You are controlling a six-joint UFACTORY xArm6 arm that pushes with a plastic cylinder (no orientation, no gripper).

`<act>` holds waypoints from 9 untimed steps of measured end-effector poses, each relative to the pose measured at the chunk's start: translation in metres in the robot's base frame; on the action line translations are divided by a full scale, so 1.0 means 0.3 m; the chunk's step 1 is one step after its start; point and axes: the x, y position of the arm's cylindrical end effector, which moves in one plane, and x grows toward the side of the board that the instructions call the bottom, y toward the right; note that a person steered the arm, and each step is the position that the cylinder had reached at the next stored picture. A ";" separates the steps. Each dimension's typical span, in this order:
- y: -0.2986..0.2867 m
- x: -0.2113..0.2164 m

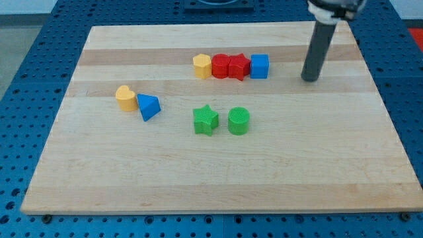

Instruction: Push the blue triangle to the group of blocks

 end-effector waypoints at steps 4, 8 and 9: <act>-0.519 0.480; -0.536 0.336; -0.439 0.332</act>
